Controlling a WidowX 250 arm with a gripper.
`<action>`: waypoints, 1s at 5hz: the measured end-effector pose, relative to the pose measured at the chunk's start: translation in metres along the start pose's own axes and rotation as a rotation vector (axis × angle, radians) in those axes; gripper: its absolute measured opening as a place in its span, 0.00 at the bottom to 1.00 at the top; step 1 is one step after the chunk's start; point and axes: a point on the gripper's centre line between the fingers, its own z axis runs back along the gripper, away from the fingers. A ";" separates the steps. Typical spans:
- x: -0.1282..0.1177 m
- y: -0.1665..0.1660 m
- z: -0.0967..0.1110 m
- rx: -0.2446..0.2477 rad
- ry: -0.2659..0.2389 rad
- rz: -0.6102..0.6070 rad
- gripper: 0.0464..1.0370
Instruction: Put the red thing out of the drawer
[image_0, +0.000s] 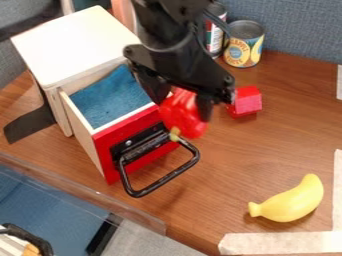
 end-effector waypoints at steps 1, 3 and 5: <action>0.011 -0.013 -0.024 -0.018 0.048 -0.022 0.77; 0.037 -0.031 -0.062 0.013 0.091 -0.063 0.77; 0.045 -0.053 -0.089 0.051 0.104 -0.138 0.77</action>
